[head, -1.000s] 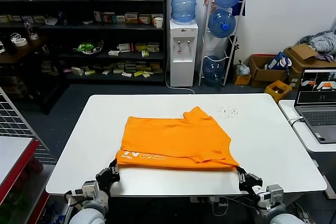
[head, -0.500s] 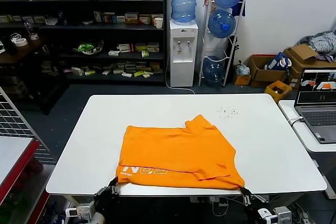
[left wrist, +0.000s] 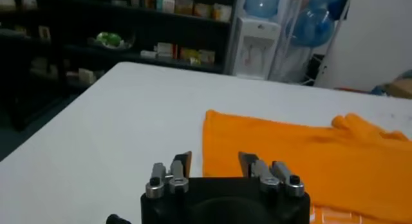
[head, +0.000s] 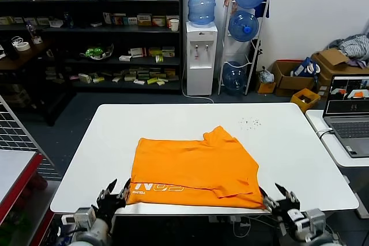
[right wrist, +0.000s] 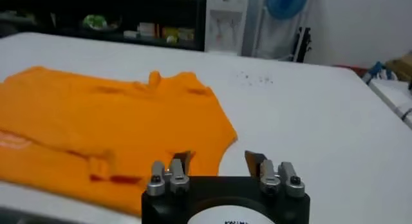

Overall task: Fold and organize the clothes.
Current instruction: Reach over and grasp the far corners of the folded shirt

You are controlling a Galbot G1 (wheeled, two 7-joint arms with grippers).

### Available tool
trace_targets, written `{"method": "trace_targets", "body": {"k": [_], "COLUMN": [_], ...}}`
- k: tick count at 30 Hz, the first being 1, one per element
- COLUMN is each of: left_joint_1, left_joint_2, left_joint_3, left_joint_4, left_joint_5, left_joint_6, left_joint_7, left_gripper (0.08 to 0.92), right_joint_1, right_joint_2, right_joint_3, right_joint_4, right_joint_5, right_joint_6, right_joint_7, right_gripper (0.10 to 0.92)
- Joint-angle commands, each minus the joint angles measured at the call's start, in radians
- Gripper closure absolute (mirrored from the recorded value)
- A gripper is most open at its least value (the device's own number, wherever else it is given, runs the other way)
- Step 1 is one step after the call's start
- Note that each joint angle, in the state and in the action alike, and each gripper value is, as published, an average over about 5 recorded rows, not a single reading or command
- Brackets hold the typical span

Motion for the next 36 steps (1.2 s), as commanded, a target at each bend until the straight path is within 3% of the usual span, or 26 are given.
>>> {"method": "trace_targets", "body": {"k": [1,6,12,36], "left_joint_1": [-0.571,-0.798,-0.914,-0.903], "left_joint_2": [-0.036,-0.064,-0.079,-0.103], "left_joint_3": [0.145,0.289,0.377,0.406], "left_joint_4": [0.421,0.708,0.890,0.906], "left_joint_5": [-0.097,-0.145,-0.160,-0.126], "left_joint_6": [0.009,0.074,0.124,0.131], "left_joint_7": [0.087,0.110,0.151,0.161], "left_gripper": [0.353,0.217,0.178,0.177], "right_joint_1": [0.717,0.961,1.045,0.993], "right_joint_2": [0.104,0.240,0.326,0.351], "right_joint_3": [-0.296,-0.440,-0.500,-0.493], "right_joint_4": [-0.432,-0.744,-0.900,-0.960], "right_joint_5": [0.038,0.035,0.053,0.049], "right_joint_6": [-0.010,-0.043,-0.132,-0.195], "right_joint_7": [0.044,0.047,0.056,0.034], "right_gripper": [0.255,0.205,0.203,0.203]}}
